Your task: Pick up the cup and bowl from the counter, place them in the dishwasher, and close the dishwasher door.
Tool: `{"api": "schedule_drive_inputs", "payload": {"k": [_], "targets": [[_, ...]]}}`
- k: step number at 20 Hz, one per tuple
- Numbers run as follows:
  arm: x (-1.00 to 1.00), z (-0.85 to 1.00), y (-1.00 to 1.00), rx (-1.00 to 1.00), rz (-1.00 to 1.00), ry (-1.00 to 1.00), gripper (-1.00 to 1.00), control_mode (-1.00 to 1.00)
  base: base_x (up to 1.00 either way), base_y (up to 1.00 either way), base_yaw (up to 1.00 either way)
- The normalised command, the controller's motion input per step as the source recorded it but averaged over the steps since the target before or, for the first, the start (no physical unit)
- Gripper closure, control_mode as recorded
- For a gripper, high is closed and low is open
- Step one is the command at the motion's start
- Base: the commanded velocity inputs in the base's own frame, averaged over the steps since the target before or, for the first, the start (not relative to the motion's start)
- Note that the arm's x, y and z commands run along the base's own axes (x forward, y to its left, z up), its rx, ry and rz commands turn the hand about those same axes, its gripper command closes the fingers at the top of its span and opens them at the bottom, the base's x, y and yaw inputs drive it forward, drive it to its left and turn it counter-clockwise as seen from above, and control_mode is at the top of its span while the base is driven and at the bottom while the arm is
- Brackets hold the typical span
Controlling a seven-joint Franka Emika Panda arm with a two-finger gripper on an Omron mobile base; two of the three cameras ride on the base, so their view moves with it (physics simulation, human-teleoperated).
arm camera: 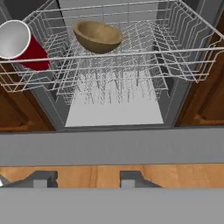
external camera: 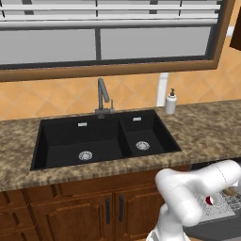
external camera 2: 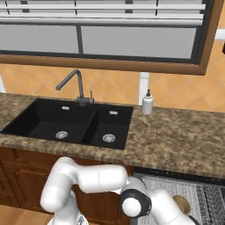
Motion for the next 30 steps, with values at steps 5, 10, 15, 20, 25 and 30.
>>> {"api": "schedule_drive_inputs", "payload": {"k": [5,10,15,20,25,30], "targets": [[-1.00,0.33,-0.01,0.03,0.01,-0.01,-1.00,-1.00,0.00,0.00,0.00],[-1.00,0.33,-0.16,-0.06,-0.02,0.38,-1.00,-1.00,0.00,0.00,0.00],[-0.47,-0.88,-0.01,-0.05,-0.02,-0.19,-1.00,-1.00,0.00,0.00,0.00],[0.21,-0.68,0.09,0.03,0.01,-0.54,-1.00,-1.00,0.00,0.00,0.00],[0.51,-0.68,0.00,0.03,0.08,-0.66,-1.00,-1.00,0.00,0.00,0.00],[0.87,-0.27,0.01,0.09,0.12,-0.77,-1.00,-1.00,0.00,0.00,0.00]]}}
